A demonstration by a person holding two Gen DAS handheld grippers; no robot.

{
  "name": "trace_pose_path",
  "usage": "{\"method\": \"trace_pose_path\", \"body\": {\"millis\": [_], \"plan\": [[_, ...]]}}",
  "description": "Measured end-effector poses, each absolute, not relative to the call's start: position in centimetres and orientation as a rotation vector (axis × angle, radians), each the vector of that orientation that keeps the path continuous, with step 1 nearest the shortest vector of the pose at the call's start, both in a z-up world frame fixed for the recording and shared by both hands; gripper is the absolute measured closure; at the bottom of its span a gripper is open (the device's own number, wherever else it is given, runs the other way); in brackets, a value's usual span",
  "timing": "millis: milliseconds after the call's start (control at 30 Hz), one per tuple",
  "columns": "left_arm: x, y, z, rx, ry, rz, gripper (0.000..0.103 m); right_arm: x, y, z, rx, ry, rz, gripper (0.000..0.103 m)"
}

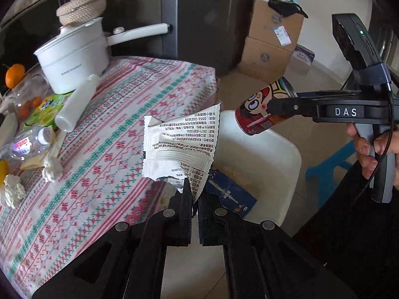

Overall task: Collect trash
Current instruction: 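Carry the white packet and red can over the white bin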

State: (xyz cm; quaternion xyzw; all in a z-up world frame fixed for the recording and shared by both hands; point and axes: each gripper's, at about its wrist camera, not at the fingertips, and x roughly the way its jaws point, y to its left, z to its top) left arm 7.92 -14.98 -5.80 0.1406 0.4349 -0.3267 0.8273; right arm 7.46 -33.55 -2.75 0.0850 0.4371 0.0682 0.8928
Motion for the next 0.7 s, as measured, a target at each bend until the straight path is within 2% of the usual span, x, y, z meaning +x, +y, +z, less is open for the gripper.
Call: {"method": "trace_pose_path", "body": {"millis": [300, 500, 600, 700], "plan": [[7.0, -21.9, -10.0, 0.367, 0.998, -0.829, 0.1, 5.6, -38.6, -4.9, 0.24, 0.955, 0.027, 0.046], [7.7, -23.8, -12.2, 0.374, 1.034, -0.857, 0.099, 5.0, -40.4, -6.0, 0.263, 0.991, -0.008, 0.046], [7.8, -24.2, -12.6, 0.364, 1.059, -0.889, 0.094, 4.8, -41.2, -6.3, 0.274, 0.999, -0.019, 0.046], [7.5, -24.1, -12.6, 0.376, 1.072, -0.885, 0.082, 4.6, -41.6, -6.6, 0.278, 1.005, -0.024, 0.046]]}}
